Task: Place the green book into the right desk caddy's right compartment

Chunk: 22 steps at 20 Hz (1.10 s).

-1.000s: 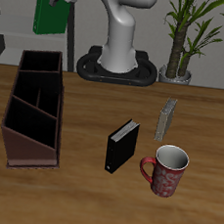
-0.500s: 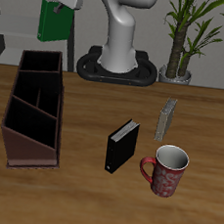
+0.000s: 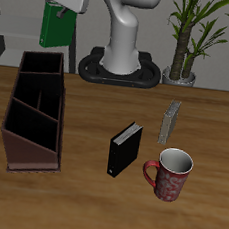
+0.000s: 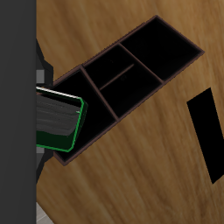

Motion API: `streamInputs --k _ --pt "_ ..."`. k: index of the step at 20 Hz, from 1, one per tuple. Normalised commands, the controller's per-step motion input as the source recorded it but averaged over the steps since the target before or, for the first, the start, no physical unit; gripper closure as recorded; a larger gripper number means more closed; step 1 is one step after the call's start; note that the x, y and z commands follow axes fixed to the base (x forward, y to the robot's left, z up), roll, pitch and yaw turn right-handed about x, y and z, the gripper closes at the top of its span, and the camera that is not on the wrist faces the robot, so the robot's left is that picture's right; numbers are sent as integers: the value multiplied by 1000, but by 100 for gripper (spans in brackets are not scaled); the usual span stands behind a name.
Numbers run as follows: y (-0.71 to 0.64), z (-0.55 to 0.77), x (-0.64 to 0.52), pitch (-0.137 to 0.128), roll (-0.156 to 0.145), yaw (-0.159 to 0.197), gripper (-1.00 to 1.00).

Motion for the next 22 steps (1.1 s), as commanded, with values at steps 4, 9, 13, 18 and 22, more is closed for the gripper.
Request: streamInputs --k 4,9,13,18,22 --pt "-39 97 159 -12 -31 3 100" --pt "-64 -11 124 -1 -20 -13 100" --pt "-31 -247 184 32 6 -12 100" --pt "29 -276 80 27 -2 -23 100" --pt "82 -147 -15 -1 16 9 100"
